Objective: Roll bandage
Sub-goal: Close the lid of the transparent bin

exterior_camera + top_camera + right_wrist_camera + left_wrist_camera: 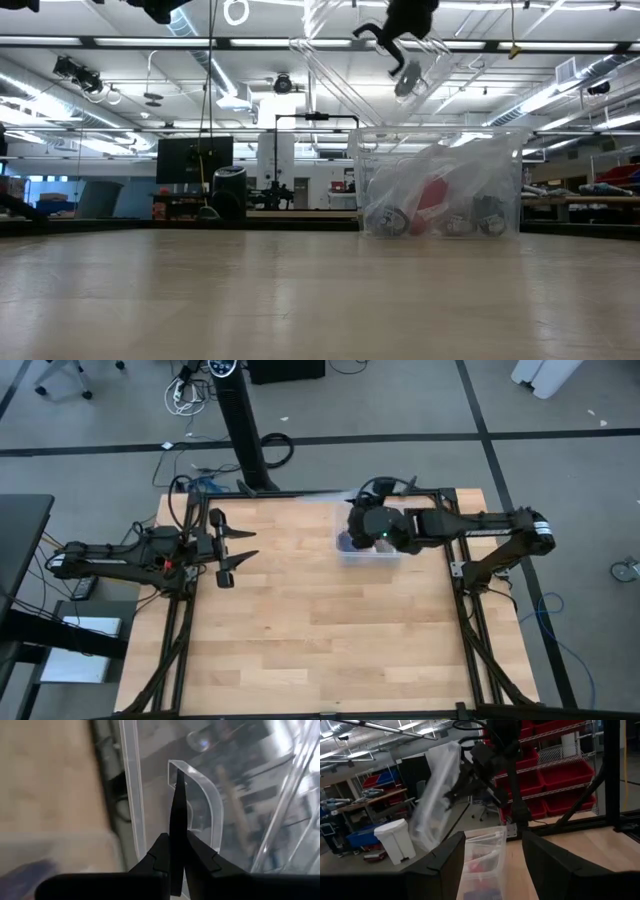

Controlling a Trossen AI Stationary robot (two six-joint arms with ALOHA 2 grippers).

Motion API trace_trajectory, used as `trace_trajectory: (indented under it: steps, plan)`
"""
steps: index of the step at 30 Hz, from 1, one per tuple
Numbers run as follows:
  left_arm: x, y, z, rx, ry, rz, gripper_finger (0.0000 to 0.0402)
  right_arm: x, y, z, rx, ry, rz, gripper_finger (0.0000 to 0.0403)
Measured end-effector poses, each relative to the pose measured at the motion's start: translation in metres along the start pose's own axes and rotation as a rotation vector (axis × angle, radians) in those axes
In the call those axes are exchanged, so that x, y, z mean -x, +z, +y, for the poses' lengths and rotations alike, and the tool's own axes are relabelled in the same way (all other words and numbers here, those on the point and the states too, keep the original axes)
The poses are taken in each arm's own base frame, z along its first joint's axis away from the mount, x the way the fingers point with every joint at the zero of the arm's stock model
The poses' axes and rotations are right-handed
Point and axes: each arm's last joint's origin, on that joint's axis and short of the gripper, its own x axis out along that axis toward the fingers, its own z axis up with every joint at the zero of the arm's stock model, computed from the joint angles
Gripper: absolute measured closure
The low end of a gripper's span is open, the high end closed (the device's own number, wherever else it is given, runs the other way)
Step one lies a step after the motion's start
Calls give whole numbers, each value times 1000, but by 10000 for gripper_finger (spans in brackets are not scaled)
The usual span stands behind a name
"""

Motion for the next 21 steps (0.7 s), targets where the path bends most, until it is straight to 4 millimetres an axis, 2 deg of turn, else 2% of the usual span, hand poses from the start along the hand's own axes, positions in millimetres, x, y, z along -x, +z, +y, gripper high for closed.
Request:
trace_trajectory:
  steps: [9,16,21]
  plan:
    - [0,0,0,0,2,-3,198,25,-24,-15,-264,353,-11,378]
    - [0,0,0,0,2,-4,198,55,-35,-56,-420,535,59,378]
    - [0,1,0,1,3,-8,198,62,-39,-84,-466,630,173,378]
